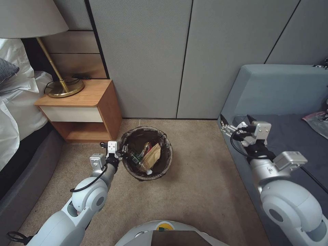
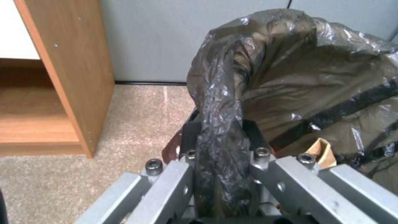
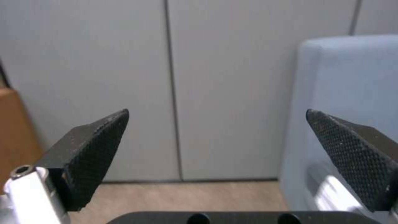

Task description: Pick up the trash bin, then pick up the garbage from the floor and place it into the trash bin.

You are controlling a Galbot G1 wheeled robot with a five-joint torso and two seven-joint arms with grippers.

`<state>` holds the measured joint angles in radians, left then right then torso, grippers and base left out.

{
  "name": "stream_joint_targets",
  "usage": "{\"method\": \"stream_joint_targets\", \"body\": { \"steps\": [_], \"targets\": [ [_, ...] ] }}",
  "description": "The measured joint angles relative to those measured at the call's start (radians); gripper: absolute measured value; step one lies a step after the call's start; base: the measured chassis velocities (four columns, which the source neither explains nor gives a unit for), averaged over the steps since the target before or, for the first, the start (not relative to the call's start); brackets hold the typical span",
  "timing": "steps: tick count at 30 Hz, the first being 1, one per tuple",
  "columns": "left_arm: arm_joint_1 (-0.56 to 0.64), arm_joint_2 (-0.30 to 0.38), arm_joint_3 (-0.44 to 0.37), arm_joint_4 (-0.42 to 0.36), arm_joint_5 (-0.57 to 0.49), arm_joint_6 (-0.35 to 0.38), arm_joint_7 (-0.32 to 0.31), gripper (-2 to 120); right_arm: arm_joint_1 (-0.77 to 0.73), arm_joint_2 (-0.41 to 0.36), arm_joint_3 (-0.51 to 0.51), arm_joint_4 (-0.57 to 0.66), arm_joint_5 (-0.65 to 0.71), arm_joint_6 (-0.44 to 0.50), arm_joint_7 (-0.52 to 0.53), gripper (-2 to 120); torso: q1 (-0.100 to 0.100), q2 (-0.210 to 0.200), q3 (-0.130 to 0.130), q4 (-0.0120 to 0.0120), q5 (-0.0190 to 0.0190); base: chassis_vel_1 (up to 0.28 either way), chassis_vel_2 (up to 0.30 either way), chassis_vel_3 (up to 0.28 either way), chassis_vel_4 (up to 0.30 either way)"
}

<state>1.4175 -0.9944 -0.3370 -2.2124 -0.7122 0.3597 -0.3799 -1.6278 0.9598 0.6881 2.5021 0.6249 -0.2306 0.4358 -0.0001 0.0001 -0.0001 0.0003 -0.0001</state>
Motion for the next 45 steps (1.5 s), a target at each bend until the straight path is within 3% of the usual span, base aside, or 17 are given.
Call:
{"method": "stream_joint_targets", "body": {
  "steps": [8,16,30,45],
  "targets": [
    [0.010,-0.018,-0.001,0.007,0.040,-0.006,-0.001,5,-0.149,0.184,-0.077,-0.001,-0.223,0.071,-0.029,100,0.000,0.000,0.000,-0.0003,-0.0001,0.000,0.000,0.000,0.000],
    [0.026,-0.026,-0.008,-0.003,0.047,-0.006,-0.005,5,-0.188,0.294,-0.137,-0.010,-0.373,0.122,-0.037,100,0.000,0.000,0.000,-0.0003,-0.0001,0.000,0.000,0.000,0.000],
    [0.038,-0.038,-0.017,-0.012,0.043,-0.006,-0.011,5,-0.179,0.339,-0.143,-0.013,-0.399,0.134,-0.041,100,0.000,0.000,0.000,-0.0003,0.0000,0.000,0.000,0.000,0.000],
    [0.045,-0.042,-0.028,-0.022,0.040,-0.005,-0.011,5,-0.170,0.330,-0.146,-0.004,-0.393,0.131,-0.048,100,0.000,0.000,0.000,-0.0002,0.0001,0.003,0.003,0.004,0.002]
  ]
}}
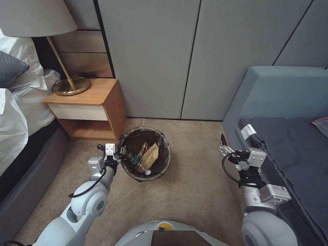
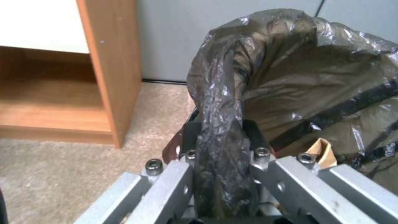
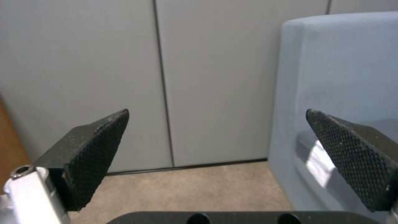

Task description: Pick up the trash bin, then pick up the garbage from the floor and place it into the trash bin.

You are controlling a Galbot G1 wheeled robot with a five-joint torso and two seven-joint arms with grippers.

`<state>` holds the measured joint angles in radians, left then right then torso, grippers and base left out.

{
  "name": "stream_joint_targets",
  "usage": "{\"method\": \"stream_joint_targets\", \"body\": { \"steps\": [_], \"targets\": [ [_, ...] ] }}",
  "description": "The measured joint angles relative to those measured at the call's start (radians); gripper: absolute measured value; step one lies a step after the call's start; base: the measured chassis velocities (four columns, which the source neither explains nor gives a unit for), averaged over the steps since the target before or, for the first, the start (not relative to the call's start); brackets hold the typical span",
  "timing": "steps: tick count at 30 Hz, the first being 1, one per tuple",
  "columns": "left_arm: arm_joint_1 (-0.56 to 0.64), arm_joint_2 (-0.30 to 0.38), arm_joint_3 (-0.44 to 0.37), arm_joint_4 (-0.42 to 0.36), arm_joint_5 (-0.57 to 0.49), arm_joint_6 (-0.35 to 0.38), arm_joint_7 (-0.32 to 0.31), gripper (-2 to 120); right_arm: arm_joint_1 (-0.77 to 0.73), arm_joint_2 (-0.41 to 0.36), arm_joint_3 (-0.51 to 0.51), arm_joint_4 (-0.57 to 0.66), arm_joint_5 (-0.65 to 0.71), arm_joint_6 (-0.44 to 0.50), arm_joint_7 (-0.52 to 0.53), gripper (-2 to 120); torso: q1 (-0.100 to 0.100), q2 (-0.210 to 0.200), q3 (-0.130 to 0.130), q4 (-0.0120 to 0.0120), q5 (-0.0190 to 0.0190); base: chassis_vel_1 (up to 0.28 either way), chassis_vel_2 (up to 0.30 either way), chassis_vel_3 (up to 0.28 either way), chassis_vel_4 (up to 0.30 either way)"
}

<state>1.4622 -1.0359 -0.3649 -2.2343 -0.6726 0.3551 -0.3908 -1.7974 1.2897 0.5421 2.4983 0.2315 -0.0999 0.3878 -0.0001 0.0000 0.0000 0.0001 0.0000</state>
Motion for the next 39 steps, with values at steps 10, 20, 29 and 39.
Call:
{"method": "stream_joint_targets", "body": {
  "steps": [10,20,29,39],
  "targets": [
    [0.000,-0.001,0.000,0.000,-0.001,0.001,0.000,5,0.001,-0.004,-0.012,0.001,0.003,-0.003,-0.004,100,0.000,0.000,0.000,-0.0001,0.0000,0.036,0.040,0.045,0.040],
    [0.000,-0.002,0.001,0.002,-0.001,0.001,0.001,5,-0.003,-0.015,-0.016,0.002,0.005,-0.006,-0.004,100,0.000,0.000,0.000,0.0000,0.0000,0.064,0.056,0.059,0.055],
    [0.004,0.003,0.001,0.002,-0.003,0.001,0.001,5,-0.004,-0.018,-0.022,0.002,0.005,-0.010,-0.004,100,0.000,0.000,0.000,-0.0001,0.0000,0.057,0.060,0.055,0.054],
    [0.010,0.003,-0.001,0.001,-0.003,-0.001,0.002,5,-0.006,-0.016,-0.031,0.002,0.002,-0.012,-0.006,100,0.000,0.000,0.000,0.0000,0.0000,0.060,0.068,0.064,0.063]
  ]
}}
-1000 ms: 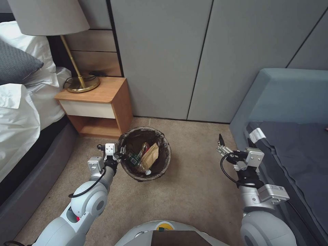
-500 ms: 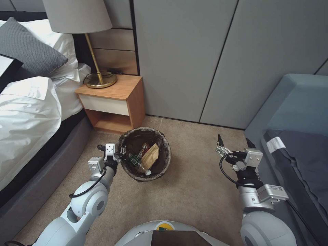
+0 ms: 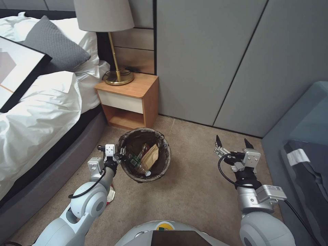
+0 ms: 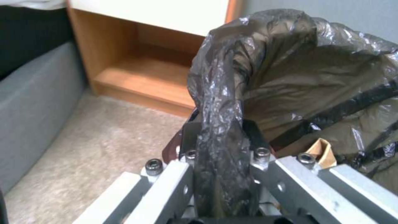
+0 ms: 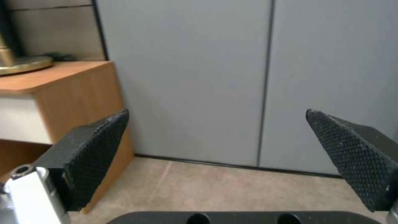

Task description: Pick up the trash bin, then pick up the garbage from the floor and place it into the trash bin.

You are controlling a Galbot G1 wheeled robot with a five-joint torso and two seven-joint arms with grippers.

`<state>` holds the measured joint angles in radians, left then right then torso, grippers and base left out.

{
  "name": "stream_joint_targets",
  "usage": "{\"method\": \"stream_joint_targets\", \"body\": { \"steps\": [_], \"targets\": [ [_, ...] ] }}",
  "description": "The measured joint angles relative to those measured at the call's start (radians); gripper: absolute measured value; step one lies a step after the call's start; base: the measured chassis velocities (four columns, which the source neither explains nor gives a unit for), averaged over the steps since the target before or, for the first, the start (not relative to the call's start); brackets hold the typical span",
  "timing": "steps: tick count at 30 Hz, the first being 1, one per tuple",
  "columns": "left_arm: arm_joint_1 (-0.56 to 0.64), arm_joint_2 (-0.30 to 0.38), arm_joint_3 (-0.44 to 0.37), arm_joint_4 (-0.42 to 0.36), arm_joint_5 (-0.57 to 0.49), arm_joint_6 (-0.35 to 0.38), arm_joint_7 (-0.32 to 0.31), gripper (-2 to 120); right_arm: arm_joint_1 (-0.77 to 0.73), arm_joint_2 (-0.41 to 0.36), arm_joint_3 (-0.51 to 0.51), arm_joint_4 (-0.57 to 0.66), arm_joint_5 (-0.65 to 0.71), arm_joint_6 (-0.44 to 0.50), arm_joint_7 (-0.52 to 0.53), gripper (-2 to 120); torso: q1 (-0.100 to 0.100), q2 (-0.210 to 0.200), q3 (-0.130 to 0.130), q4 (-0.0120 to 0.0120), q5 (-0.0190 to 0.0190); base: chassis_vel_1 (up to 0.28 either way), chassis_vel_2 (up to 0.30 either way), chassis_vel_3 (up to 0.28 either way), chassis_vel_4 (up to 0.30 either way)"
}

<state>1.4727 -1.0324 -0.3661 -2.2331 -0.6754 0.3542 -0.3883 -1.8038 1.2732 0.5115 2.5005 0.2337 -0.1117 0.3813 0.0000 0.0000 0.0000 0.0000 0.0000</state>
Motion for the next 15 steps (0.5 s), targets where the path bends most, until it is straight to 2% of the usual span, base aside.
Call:
{"method": "stream_joint_targets", "body": {
  "steps": [15],
  "targets": [
    [0.008,-0.003,-0.016,-0.002,0.001,-0.004,0.001,5,-0.001,0.003,-0.012,0.000,-0.003,-0.001,-0.005,100,0.000,0.000,0.000,0.0000,0.0000,0.087,0.078,0.076,0.089]
  ]
}}
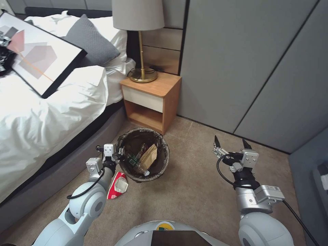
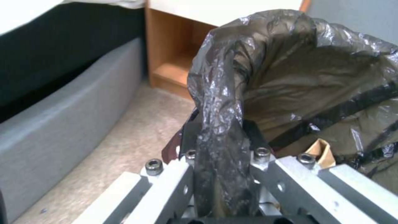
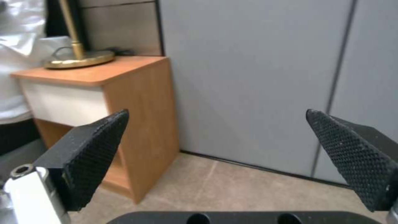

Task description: Pick up the trash bin, then pick up the garbage from the floor and place it into the trash bin.

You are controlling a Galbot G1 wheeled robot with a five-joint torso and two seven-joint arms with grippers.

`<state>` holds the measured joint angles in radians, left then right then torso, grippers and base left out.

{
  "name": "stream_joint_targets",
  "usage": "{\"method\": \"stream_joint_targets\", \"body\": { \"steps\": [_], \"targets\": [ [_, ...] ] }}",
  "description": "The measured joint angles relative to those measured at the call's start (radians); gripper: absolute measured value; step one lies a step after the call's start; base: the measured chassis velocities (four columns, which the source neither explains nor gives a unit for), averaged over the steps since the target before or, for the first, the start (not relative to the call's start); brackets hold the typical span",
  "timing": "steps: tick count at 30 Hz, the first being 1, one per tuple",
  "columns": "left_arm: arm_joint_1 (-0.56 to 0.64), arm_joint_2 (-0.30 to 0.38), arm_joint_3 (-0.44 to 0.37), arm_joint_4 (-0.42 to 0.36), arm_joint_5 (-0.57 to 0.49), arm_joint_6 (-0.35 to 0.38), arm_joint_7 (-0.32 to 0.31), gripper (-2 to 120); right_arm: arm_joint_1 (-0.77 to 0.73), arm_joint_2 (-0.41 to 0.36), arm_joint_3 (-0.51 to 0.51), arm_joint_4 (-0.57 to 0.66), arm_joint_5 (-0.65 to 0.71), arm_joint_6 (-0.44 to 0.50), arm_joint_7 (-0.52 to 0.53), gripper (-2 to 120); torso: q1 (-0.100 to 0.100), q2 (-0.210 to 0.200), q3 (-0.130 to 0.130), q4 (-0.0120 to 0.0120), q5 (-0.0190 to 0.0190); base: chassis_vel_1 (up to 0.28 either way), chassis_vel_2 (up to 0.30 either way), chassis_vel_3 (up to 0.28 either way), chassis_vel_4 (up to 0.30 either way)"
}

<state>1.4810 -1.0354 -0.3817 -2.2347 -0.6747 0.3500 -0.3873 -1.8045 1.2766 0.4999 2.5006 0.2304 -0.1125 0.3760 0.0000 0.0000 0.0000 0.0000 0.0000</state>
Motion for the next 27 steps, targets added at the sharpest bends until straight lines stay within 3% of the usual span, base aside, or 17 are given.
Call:
{"method": "stream_joint_targets", "body": {
  "steps": [27],
  "targets": [
    [-0.004,-0.004,-0.011,0.005,-0.001,-0.001,0.000,5,0.005,-0.012,-0.008,-0.001,0.013,0.003,-0.013,100,0.000,0.000,0.000,0.0000,0.0000,0.086,0.087,0.084,0.084]
  ]
}}
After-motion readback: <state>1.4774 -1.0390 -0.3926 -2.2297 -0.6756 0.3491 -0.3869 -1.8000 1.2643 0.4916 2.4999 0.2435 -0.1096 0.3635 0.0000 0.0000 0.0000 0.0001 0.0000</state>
